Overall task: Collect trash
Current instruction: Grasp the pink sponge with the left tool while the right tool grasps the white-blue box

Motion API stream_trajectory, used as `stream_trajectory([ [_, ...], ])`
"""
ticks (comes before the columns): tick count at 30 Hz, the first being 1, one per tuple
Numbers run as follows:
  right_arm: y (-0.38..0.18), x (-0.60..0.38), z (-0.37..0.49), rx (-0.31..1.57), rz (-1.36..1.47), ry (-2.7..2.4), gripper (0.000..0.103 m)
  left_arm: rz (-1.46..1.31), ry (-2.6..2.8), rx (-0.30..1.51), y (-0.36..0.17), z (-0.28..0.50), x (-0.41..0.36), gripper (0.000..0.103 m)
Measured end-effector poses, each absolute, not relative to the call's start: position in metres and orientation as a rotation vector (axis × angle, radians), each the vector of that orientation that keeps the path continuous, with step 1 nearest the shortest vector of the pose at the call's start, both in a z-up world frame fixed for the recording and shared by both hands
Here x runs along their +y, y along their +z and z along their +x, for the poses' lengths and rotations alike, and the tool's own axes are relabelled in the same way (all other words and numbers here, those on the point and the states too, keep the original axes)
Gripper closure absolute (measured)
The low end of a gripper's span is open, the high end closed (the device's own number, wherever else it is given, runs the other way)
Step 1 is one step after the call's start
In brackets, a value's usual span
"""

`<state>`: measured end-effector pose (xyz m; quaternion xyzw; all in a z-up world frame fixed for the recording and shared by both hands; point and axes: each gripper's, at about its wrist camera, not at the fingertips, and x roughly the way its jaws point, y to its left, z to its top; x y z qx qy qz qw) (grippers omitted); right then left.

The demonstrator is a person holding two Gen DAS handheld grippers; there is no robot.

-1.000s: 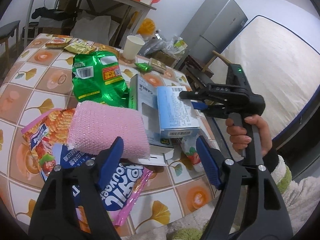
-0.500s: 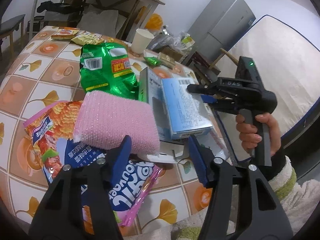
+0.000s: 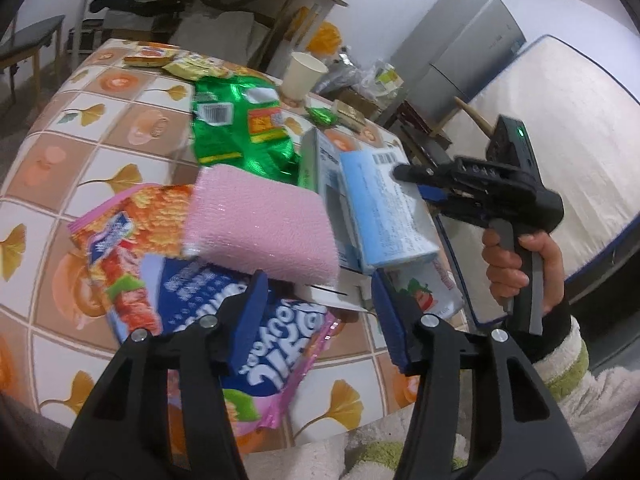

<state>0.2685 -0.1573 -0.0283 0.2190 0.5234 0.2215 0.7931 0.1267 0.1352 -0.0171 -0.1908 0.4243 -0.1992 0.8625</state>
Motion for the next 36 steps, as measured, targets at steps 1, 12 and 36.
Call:
stream_trajectory([
  [1,-0.029,-0.157,0.268,1.126,0.473,0.477,0.069,-0.404,-0.401,0.884,-0.016,0.127,0.139,0.053],
  [12,-0.029,-0.158,0.268,1.125,0.476,0.477,0.069,-0.443,-0.236,0.902,-0.026,0.152,0.17,0.053],
  [36,-0.027,-0.156,0.265,1.122,0.479,0.482,0.069,-0.699,-0.342,0.921,-0.045,0.17,0.19,0.081],
])
